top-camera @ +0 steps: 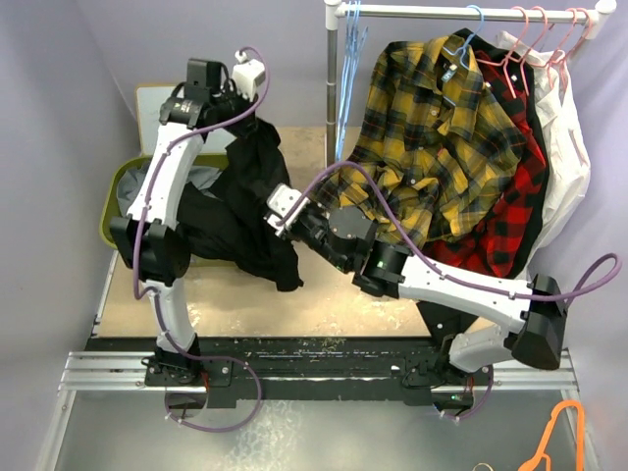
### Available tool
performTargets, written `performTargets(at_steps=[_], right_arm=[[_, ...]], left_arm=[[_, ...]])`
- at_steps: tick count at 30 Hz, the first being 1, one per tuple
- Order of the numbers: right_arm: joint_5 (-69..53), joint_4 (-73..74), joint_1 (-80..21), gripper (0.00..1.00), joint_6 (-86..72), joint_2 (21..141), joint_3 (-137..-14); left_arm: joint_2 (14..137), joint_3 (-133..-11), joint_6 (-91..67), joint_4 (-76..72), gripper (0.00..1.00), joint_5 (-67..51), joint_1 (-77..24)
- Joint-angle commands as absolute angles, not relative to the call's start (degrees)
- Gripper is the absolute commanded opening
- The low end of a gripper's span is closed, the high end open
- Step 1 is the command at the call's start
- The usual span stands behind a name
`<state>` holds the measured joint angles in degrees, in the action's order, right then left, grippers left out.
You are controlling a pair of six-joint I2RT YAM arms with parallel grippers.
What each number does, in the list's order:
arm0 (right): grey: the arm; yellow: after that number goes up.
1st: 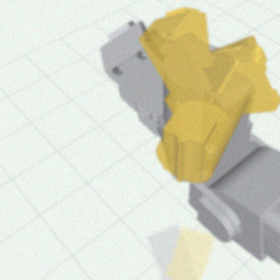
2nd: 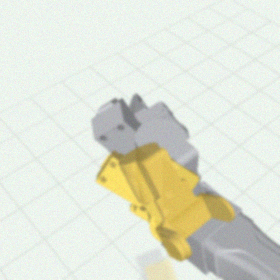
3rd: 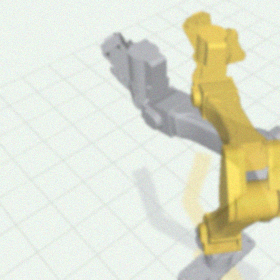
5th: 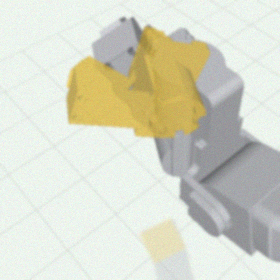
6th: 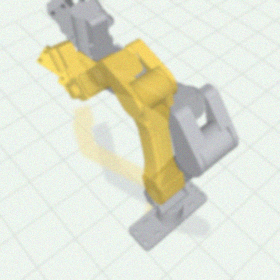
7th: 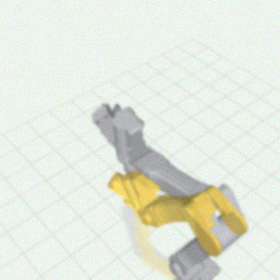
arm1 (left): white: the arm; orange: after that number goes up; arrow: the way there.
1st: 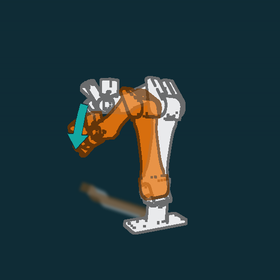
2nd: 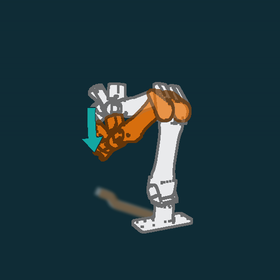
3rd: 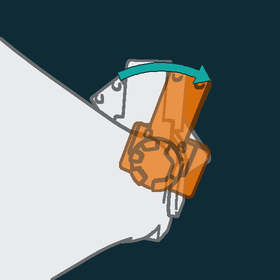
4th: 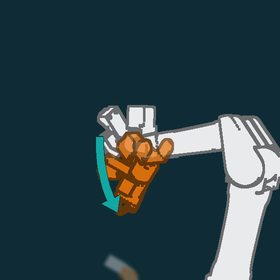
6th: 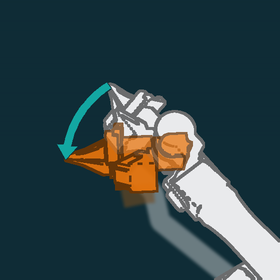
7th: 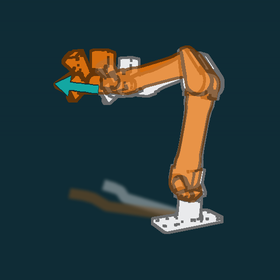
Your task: Place the shirt on the hanger
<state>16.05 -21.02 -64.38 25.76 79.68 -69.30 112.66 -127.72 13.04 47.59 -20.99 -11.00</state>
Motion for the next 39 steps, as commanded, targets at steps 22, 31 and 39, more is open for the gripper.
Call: performTargets(at_steps=[22, 31, 39], right_arm=[[40.0, -31.0, -54.0, 0.00, -18.2, 79.8, -47.2], [38.7, -30.3, -53.8, 0.00, -21.2, 80.5, -46.8], [38.3, -29.7, -53.8, 0.00, -23.5, 80.8, -47.1]], left_arm=[[87.5, -117.2, 48.5, 84.7, 0.99, -33.1, -12.2], [76.4, -89.4, 52.2, 70.9, 0.99, -8.9, -30.8], [79.7, -80.4, 52.6, 61.4, 0.99, -3.8, -39.1]])
